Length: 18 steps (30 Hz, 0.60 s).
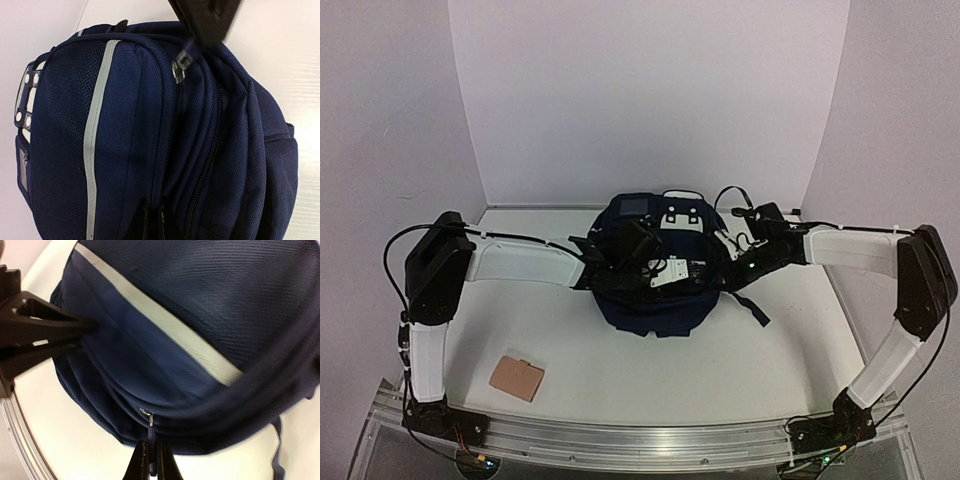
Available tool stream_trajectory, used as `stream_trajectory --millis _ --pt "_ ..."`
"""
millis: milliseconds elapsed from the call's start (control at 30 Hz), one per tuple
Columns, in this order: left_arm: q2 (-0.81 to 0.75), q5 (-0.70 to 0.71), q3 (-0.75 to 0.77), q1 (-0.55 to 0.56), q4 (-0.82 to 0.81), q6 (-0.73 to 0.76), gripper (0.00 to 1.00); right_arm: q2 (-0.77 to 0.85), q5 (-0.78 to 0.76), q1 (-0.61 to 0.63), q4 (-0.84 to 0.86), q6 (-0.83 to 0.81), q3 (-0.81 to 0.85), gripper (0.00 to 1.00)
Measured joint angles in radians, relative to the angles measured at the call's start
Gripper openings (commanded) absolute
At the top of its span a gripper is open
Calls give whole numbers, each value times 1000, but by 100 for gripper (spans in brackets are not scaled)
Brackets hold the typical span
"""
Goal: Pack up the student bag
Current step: Zip the student bag at the center of the board.
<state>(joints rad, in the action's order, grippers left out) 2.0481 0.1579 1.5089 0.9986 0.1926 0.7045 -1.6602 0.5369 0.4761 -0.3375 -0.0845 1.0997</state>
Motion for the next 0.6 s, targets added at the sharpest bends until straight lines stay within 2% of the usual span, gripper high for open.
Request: stream_trajectory --millis 300,600 --pt "-116 -28 -135 1 -46 -24 0 10 48 -104 -84 -123 68 0" --pt "-161 -23 -199 -13 -71 -25 1 -156 94 -113 -180 -154 260 2"
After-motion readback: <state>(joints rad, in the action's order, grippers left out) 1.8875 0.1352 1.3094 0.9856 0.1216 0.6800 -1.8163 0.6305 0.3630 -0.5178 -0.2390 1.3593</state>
